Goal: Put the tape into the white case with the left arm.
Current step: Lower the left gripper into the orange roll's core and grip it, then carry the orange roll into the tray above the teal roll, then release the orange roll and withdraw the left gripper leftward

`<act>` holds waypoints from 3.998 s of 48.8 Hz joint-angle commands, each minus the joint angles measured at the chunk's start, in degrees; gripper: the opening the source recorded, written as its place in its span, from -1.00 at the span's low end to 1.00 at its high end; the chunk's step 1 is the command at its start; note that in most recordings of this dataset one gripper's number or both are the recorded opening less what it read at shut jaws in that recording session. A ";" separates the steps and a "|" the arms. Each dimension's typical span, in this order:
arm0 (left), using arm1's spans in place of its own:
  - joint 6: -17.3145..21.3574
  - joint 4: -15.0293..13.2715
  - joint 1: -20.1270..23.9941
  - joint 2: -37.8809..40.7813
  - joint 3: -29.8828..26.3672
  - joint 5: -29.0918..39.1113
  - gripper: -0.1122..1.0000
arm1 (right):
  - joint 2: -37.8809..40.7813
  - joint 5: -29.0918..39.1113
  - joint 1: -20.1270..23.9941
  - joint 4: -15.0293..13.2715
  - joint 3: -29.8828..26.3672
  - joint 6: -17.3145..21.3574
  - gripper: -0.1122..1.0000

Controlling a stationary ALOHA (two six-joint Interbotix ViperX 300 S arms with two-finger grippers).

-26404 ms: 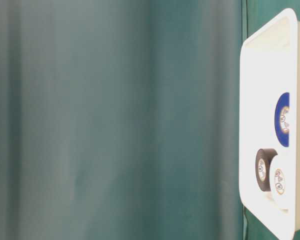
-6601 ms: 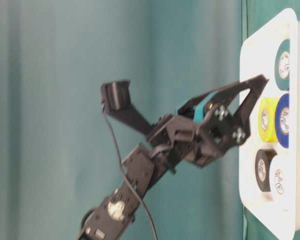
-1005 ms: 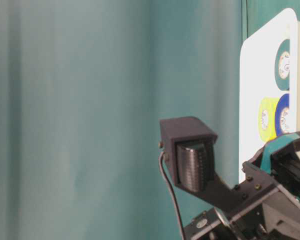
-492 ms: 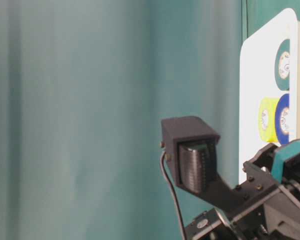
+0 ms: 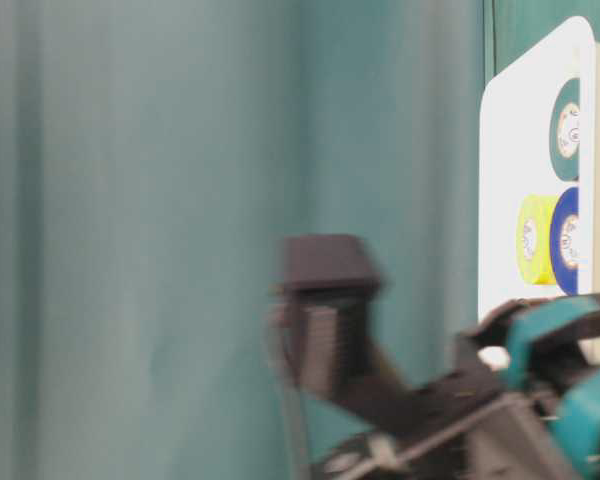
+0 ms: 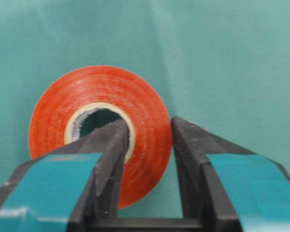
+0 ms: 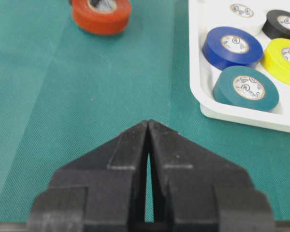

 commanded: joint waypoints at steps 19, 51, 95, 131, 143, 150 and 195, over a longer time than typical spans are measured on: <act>0.88 0.18 -0.44 -8.09 -6.06 8.70 -0.34 | 0.53 -0.62 -0.09 -0.09 -0.62 -0.09 -0.97; 9.05 0.18 16.52 -2.11 -13.80 4.92 -0.34 | 0.53 -0.62 -0.09 -0.09 -0.62 -0.09 -0.97; 10.46 0.18 25.84 2.99 -20.04 4.22 -0.34 | 0.44 -1.14 -0.09 -0.09 -0.35 0.00 -0.97; 10.55 0.18 25.75 4.13 -21.01 4.04 0.70 | 0.53 -1.14 -0.09 -0.09 -0.35 0.00 -0.97; 10.20 0.18 25.66 3.43 -19.69 4.04 0.70 | 0.44 -1.14 -0.09 -0.09 -0.35 0.00 -0.97; 10.20 0.18 25.05 1.32 -17.67 4.13 0.69 | 0.53 -1.14 0.00 -0.09 -0.35 0.00 -0.97; 9.93 0.00 24.43 -28.30 13.97 -1.05 0.65 | 0.53 -1.14 -0.09 -0.09 -0.35 0.00 -0.97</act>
